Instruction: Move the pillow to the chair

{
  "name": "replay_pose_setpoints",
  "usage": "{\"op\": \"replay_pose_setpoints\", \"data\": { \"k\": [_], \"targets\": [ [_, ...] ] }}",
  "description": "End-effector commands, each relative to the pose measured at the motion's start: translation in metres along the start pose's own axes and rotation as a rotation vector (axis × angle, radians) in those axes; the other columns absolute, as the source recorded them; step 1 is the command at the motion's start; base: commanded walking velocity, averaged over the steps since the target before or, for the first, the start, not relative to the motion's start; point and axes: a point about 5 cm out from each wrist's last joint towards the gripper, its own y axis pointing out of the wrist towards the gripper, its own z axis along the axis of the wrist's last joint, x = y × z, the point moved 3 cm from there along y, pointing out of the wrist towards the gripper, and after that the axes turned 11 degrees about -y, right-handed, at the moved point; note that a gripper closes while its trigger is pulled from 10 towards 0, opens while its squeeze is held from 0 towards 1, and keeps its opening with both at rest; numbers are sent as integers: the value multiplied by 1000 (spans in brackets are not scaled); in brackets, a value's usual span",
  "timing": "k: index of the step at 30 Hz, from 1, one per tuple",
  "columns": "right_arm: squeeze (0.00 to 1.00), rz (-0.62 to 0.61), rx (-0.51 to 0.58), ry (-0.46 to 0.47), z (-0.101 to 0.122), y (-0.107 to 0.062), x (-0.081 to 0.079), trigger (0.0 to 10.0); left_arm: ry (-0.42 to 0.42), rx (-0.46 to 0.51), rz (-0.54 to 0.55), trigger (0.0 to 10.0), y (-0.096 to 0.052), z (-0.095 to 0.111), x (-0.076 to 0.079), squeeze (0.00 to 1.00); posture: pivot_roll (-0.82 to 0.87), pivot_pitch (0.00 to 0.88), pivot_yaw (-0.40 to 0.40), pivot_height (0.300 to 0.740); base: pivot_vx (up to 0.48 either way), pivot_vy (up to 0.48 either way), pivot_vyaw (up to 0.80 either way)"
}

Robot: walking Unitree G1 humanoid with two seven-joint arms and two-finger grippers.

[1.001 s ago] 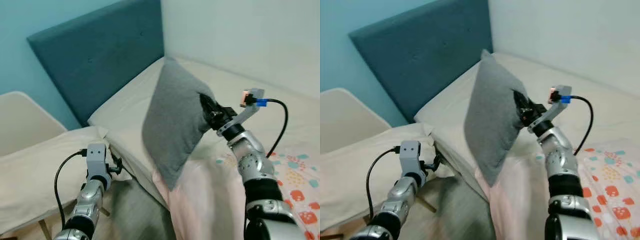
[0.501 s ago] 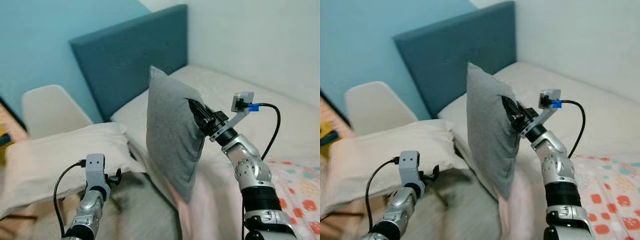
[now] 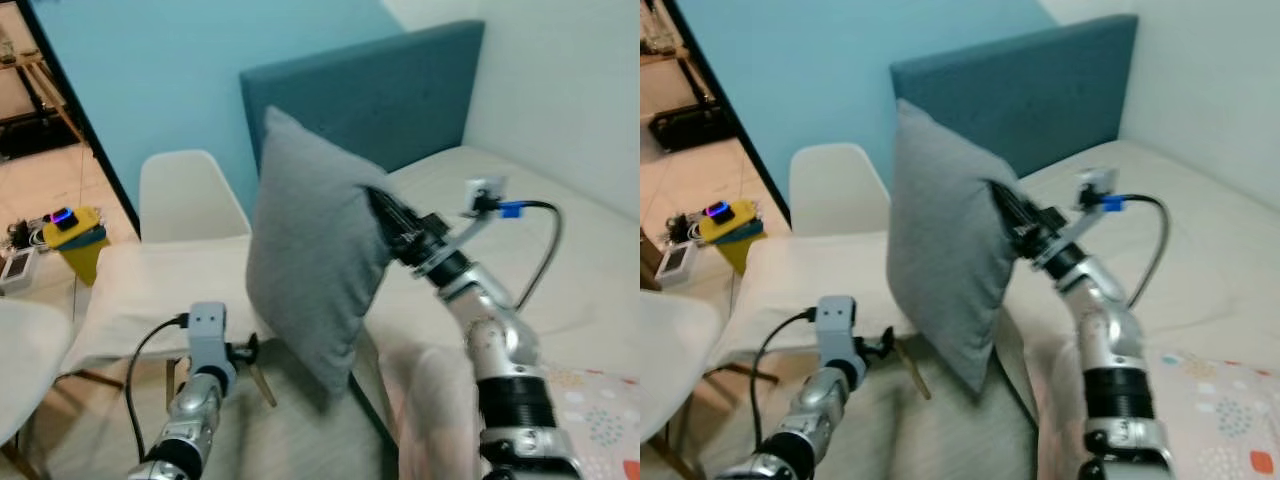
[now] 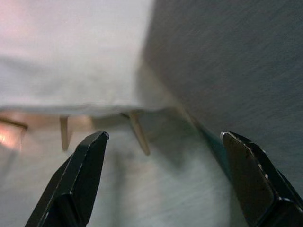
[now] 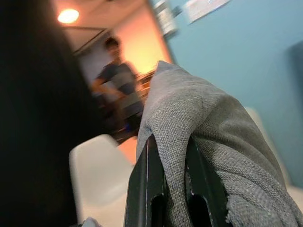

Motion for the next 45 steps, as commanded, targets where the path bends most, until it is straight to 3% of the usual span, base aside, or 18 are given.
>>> {"op": "replay_pose_setpoints", "data": {
  "k": [1, 2, 8, 34, 45],
  "targets": [
    [0, 65, 55, -12, 12, 7, -12, 0, 5, -22, 13, 10000, -4, -9, -6, 0, 25, 0, 55, 700, 0, 0, 781],
    [0, 92, 18, -2, 2, 5, -19, 0, 7, -12, -5, 10000, -4, -9, -1, 0, 28, 0, 50, 700, 0, 0, 781],
    [0, 113, -29, 8, -11, 1, -26, 0, 6, 3, -35, 10000, -5, -8, 5, 0, 32, 0, 39, 700, 0, 0, 780],
    [0, 154, -152, 34, -41, -15, -44, 0, -63, 75, -138, 10000, -9, -6, 28, 0, 41, 8, 12, 700, 0, 0, 779],
    [0, 249, -163, 54, -42, -15, -56, 0, 7, 95, -161, 10000, -10, -3, 27, 0, 54, 26, 2, 700, 0, 0, 778]
  ]
}}
